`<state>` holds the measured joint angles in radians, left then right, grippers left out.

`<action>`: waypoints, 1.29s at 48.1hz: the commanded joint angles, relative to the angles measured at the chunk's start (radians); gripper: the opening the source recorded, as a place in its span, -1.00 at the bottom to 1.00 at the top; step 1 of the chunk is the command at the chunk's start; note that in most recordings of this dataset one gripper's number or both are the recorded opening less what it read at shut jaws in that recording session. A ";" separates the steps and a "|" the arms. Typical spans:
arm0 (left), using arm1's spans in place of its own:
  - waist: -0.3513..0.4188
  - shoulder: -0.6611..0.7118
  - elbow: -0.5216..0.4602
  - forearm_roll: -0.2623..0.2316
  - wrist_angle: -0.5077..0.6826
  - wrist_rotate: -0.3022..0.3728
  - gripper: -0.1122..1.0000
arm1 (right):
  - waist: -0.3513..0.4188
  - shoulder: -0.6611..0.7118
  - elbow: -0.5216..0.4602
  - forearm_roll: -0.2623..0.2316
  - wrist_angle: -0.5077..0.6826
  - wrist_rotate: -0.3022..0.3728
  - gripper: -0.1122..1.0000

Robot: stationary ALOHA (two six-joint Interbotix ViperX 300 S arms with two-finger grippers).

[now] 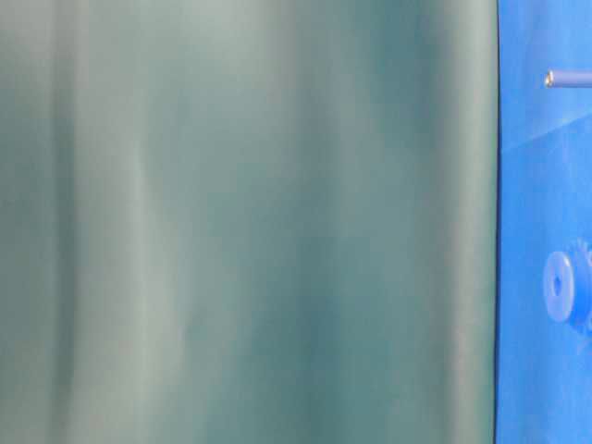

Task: Insert the shaft placed at a random location into the center hole of the small gear at another random location.
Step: 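Move the open right gripper toward the upright silver shaft, then close the right gripper around the silver shaft and lift it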

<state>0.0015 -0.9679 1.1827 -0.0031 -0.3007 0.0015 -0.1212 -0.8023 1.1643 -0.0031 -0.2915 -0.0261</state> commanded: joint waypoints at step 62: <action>0.000 0.002 0.018 0.002 -0.021 0.000 -0.80 | -0.103 0.831 -0.066 0.190 -0.454 0.003 0.49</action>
<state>0.0015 -0.9710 1.2118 -0.0031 -0.3129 0.0015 -0.2224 0.0368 1.1075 0.1856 -0.7348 -0.0245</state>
